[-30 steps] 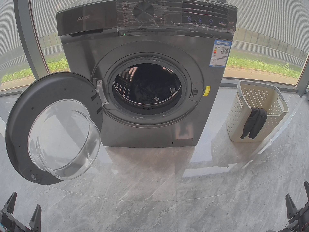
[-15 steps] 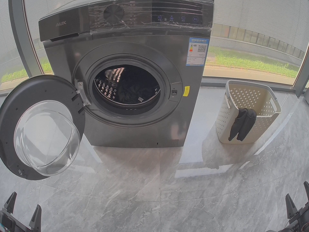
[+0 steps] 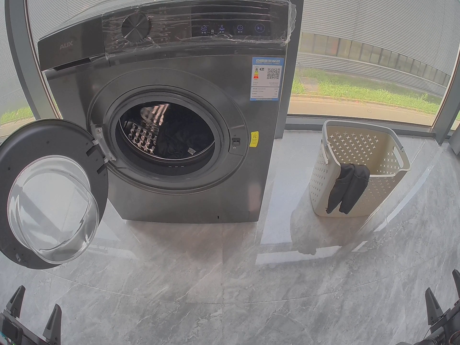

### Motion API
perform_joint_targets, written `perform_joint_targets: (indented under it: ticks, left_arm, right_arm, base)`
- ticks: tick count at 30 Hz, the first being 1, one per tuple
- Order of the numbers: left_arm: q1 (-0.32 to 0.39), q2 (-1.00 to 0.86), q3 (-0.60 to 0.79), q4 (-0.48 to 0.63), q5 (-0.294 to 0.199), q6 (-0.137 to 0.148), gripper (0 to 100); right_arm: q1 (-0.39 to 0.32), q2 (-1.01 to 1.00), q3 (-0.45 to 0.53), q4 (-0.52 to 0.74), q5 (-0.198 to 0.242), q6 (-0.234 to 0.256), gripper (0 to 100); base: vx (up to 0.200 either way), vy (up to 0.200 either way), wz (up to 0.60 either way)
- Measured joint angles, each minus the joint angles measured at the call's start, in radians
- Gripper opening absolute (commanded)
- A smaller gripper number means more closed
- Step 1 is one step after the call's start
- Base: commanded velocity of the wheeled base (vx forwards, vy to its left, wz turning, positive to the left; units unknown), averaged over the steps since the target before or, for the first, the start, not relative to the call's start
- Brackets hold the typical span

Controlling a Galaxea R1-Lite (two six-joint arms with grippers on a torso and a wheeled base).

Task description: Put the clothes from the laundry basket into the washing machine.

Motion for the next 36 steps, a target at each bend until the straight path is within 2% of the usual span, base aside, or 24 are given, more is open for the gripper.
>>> perform_joint_targets:
  ticks: [8,14,36]
  left_arm:
    - [0.001,0.0,0.0,0.0,0.0,0.0,100]
    - [0.0,0.001,0.0,0.0,0.0,0.0,100]
    - [0.0,0.002,0.0,0.0,0.0,0.0,100]
  right_arm:
    - [0.001,0.0,0.0,0.0,0.0,0.0,100]
    - [0.0,0.001,0.0,-0.001,0.0,0.0,100]
    - [0.0,0.001,0.0,0.0,0.0,0.0,100]
  base:
    - [0.2,0.0,0.0]
    - [0.0,0.0,0.0]
    - [0.0,-0.2,0.0]
